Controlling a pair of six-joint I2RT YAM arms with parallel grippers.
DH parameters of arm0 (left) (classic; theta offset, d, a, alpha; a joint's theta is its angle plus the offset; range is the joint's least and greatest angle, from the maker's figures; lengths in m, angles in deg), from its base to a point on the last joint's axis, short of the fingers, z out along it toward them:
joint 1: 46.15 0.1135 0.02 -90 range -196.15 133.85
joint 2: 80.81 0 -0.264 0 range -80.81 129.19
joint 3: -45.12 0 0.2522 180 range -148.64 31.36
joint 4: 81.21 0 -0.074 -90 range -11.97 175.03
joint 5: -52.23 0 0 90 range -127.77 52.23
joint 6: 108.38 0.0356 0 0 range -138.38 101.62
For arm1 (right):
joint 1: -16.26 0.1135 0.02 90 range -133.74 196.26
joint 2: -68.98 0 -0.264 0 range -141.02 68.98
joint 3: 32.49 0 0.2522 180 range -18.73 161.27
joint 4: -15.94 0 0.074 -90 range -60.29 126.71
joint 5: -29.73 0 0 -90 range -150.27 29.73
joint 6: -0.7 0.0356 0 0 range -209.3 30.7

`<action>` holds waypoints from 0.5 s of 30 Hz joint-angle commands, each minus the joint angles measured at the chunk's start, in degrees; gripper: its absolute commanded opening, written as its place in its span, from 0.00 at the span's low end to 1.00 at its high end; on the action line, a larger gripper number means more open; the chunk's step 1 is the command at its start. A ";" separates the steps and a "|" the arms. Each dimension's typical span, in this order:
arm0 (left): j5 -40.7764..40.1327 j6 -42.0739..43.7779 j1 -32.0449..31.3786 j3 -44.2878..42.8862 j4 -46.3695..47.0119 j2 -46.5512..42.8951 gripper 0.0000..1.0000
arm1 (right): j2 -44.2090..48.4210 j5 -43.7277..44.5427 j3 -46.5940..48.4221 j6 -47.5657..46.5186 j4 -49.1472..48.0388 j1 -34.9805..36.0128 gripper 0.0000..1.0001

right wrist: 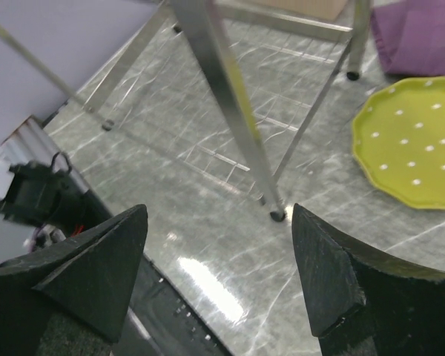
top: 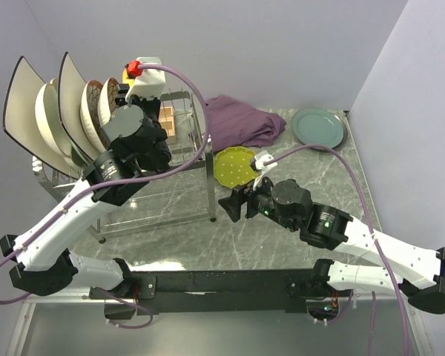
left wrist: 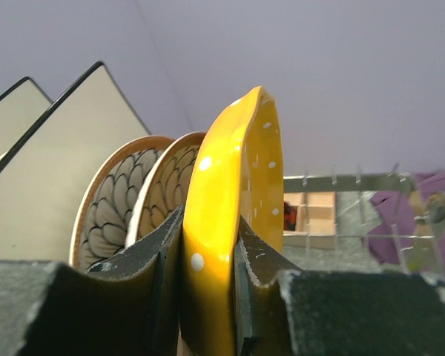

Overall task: Unload the plates from the dish rack
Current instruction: Unload the plate from the dish rack.

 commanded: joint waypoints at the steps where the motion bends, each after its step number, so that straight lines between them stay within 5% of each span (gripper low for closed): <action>1: 5.12 -1.28 -0.79 -4.16 12.04 -1.23 0.01 | -1.51 7.33 2.36 -1.38 -3.62 0.35 0.77; 6: 4.59 4.08 -0.79 -5.65 18.11 1.06 0.01 | -5.47 18.48 3.77 -1.47 -3.70 0.17 0.63; 15: 4.68 6.64 -0.88 -9.25 23.05 3.08 0.01 | -12.41 13.51 1.49 -2.96 -11.87 -1.59 0.58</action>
